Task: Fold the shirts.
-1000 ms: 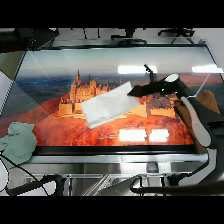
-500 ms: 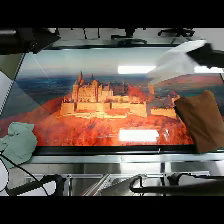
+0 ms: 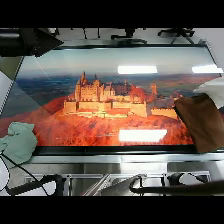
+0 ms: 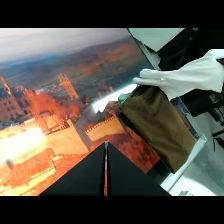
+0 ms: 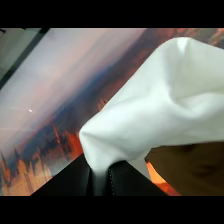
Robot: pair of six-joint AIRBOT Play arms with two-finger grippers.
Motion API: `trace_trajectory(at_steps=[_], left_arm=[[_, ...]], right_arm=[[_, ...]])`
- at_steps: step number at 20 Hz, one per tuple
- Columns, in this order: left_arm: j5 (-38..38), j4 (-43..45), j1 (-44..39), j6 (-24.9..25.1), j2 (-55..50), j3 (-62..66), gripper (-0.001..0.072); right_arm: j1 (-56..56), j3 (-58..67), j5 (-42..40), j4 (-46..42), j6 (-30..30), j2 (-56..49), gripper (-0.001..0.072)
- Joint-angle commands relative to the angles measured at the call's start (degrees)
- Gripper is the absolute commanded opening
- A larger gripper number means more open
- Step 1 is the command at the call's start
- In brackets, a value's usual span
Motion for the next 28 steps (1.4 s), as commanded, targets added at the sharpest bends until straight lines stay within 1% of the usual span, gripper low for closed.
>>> trace_trajectory(at_steps=[1, 3, 5, 10, 14, 16, 18, 20, 21, 22, 23, 24, 26, 28], left_arm=[[-1.9, -0.1, 0.0, 0.0, -1.3, 0.0, 0.0014], [-3.2, -0.2, 0.0, 0.0, -2.6, 0.0, 0.0014], [-3.5, -0.2, 0.0, 0.0, -3.8, 0.0, 0.0014], [-3.7, -0.2, 0.0, 0.0, -6.5, 0.0, 0.0014], [-6.2, -0.3, 0.0, 0.0, -8.0, 0.0, 0.0014], [-6.4, -0.4, 0.0, 0.0, -8.2, 0.0, 0.0014], [-6.4, -0.4, 0.0, 0.9, -8.2, 0.0, 0.0014], [-6.3, -0.4, 0.0, 1.9, -8.2, 0.0, 0.0014], [-6.2, -0.4, 0.0, 2.6, -8.2, 0.0, 0.0014], [-6.1, -0.4, 0.0, 3.0, -8.2, 0.0, 0.0014], [-6.1, -0.4, 0.0, 3.1, -8.2, 0.0, 0.0014], [-5.7, -0.4, 0.0, 3.0, -8.2, 0.0, 0.0014], [-4.9, -0.4, 0.0, 3.0, -8.2, 0.0, 0.0014], [-3.1, -0.4, 0.0, 3.1, -8.2, 0.0, 0.0014]], right_arm=[[-0.9, -0.2, 7.5, -8.6, 2.9, 1.6, 0.0026], [-0.9, -0.2, 9.4, -9.4, 2.9, 1.6, 0.0026], [-0.9, -0.2, 13.5, -12.5, 3.4, 1.6, 0.0026], [-0.9, -1.8, 25.8, -27.4, 5.1, 1.6, 0.0027], [-0.9, -13.0, 26.3, -37.4, 4.2, 4.8, 0.0028], [-0.9, -19.7, 26.3, -43.2, 4.0, 6.4, 0.0028], [-0.9, -26.0, 25.6, -47.0, 4.0, 7.2, 0.0028], [-0.9, -31.1, 21.8, -47.6, 4.1, 7.2, 0.0028], [-0.9, -32.8, 18.5, -47.3, 4.1, 7.1, 0.0040], [-0.8, -33.6, 15.7, -47.1, 4.0, 6.7, 0.0154], [-0.8, -33.6, 14.3, -47.4, 4.0, 6.1, 0.0383], [-0.8, -33.2, 14.0, -48.0, 3.3, 5.4, 0.0520], [-0.5, -29.5, 14.3, -47.5, 1.0, 4.0, 0.0525], [0.9, -22.9, 13.3, -43.8, 1.7, 3.0, 0.0524]])
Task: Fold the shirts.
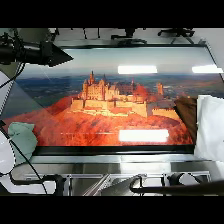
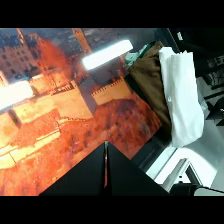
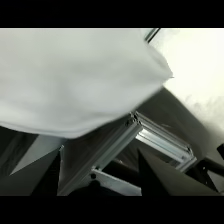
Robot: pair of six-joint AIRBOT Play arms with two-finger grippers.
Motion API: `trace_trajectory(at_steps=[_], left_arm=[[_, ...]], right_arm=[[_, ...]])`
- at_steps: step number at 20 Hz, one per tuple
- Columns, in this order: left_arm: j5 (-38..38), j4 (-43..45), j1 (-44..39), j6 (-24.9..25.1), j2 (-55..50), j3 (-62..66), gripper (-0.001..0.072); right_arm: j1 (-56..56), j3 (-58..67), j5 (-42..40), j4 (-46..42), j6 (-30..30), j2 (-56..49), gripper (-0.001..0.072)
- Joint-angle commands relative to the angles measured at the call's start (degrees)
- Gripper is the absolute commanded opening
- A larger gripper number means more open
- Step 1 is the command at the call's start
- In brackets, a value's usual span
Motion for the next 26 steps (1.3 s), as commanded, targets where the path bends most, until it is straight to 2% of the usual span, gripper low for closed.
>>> trace_trajectory(at_steps=[1, 2, 3, 4, 5, 6, 7, 10, 12, 15, 19, 26], left_arm=[[2.5, 0.0, 0.0, 0.5, 0.0, 0.0, 0.0014], [3.1, 0.0, 0.0, 1.8, 0.0, 0.0, 0.0014], [3.9, 0.0, 0.0, 3.3, 0.0, 0.0, 0.0014], [4.5, 0.1, 0.0, 4.1, 0.0, 0.0, 0.0013], [4.5, 0.4, 0.0, 4.3, 0.0, 0.0, 0.0013], [3.6, 0.6, 0.0, 4.3, 0.0, 0.0, 0.0012], [2.3, 0.6, -0.1, 4.3, 0.0, -0.2, 0.0011], [2.8, 2.0, -2.3, 4.4, 4.4, -9.3, 0.0011], [5.8, 6.8, -4.8, 5.7, 10.3, -19.9, 0.0011], [8.9, 12.6, -8.3, 6.4, 19.6, -36.7, 0.0011], [14.8, 13.6, -11.1, 6.6, 28.8, -53.8, 0.0011], [17.2, 13.5, -11.2, 6.6, 34.1, -60.8, 0.0013]], right_arm=[[2.3, 8.6, -4.0, 6.4, -0.5, -1.7, 0.0517], [3.8, 10.6, -6.4, 10.8, 0.0, -1.7, 0.0467], [5.8, 11.8, -9.6, 16.4, 0.0, -1.7, 0.0314], [8.1, 11.9, -12.8, 22.2, 0.0, -1.6, 0.0208], [10.8, 11.8, -15.0, 26.7, 0.0, -1.6, 0.0202], [14.3, 11.6, -17.0, 29.6, -0.5, -1.7, 0.0098], [19.0, 11.2, -19.1, 30.7, -1.2, -1.7, 0.0028], [34.9, 7.8, -23.8, 28.1, -1.3, -1.5, 0.0027], [44.6, 3.0, -26.5, 23.3, -1.2, -0.5, 0.0026], [55.1, -6.9, -29.9, 22.3, -1.0, 2.9, 0.0026], [58.9, -11.2, -32.5, 22.5, -0.9, 3.7, 0.0027], [58.8, -11.3, -30.9, 23.6, -0.8, 3.3, 0.0027]])
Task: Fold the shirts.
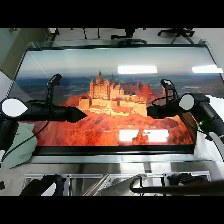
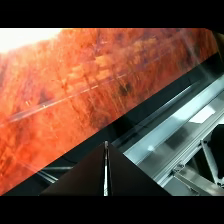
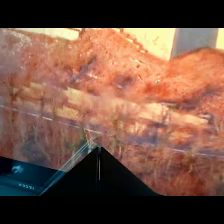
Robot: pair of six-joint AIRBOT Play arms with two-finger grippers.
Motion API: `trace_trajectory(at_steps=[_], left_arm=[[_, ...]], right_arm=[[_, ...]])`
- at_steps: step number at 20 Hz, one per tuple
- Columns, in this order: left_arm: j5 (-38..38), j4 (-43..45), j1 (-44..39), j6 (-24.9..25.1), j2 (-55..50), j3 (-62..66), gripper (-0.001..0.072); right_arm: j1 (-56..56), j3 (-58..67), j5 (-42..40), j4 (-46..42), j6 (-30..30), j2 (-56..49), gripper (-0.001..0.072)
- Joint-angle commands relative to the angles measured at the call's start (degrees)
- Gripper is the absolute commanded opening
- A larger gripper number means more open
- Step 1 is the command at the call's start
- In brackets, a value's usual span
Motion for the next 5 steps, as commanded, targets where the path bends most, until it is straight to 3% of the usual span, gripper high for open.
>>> trace_trajectory(at_steps=[1, 5], left_arm=[[1.2, 0.3, -0.2, 0.0, 1.8, -2.5, 0.0012], [1.8, 0.3, -0.2, 0.0, 1.7, -2.5, 0.0012]], right_arm=[[0.4, -0.3, 0.3, 0.5, 0.0, 0.0, 0.0027], [0.4, -0.3, 0.3, 0.5, 0.0, 0.0, 0.0027]])
